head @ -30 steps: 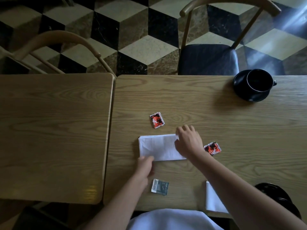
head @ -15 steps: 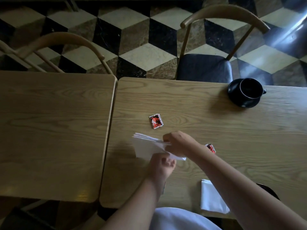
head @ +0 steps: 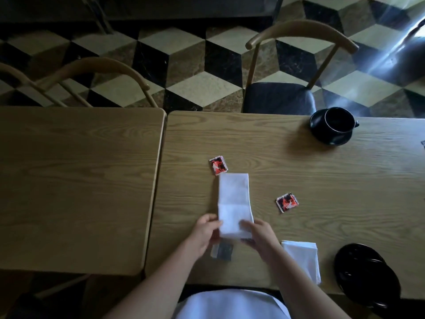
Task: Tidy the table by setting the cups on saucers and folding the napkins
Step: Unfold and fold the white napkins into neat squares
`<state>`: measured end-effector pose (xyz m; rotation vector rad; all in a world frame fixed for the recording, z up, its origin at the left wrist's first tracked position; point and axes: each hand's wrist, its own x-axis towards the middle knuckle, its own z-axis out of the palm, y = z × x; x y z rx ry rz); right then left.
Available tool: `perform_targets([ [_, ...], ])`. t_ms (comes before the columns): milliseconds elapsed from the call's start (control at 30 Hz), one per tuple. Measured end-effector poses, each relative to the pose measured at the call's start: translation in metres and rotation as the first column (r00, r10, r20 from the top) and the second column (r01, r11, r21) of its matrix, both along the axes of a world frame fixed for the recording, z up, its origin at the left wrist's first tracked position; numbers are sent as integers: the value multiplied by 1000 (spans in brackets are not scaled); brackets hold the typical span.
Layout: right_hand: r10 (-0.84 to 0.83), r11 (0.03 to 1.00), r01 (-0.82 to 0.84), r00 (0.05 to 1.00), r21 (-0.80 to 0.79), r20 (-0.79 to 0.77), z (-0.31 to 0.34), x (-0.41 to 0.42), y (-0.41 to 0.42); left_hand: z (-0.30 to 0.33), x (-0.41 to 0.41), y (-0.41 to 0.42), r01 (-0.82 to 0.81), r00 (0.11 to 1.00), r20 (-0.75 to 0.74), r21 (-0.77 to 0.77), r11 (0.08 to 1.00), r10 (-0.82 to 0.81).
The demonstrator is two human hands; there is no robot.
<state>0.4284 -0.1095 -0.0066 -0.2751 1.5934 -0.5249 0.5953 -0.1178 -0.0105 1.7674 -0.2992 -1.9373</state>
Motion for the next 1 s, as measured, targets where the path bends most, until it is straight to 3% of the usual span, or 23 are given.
perform_targets([
  [100, -21, 991, 23, 1000, 133, -13, -20, -7, 23, -16, -2, 26, 53, 993, 96, 114, 992, -65],
  [200, -10, 990, 13, 1000, 142, -23, -25, -12, 24, -19, -4, 31, 74, 991, 104, 107, 992, -85],
  [367, 147, 980, -121, 975, 158, -166, -15, -17, 10, -12, -8, 19, 156, 970, 170, 121, 980, -175],
  [533, 194, 981, -187, 959, 53, -206, 9, -17, -19, 2, -8, -7, 49, 951, 303, 34, 998, -57],
  [700, 144, 990, -144, 987, 4, -71, 28, -20, -56, 16, -13, -44, -115, 983, 146, 23, 993, 111],
  [1000, 130, 990, -129, 992, 51, -6, 8, -22, -111, 13, -15, -95, -135, 987, 98, 85, 987, 127],
])
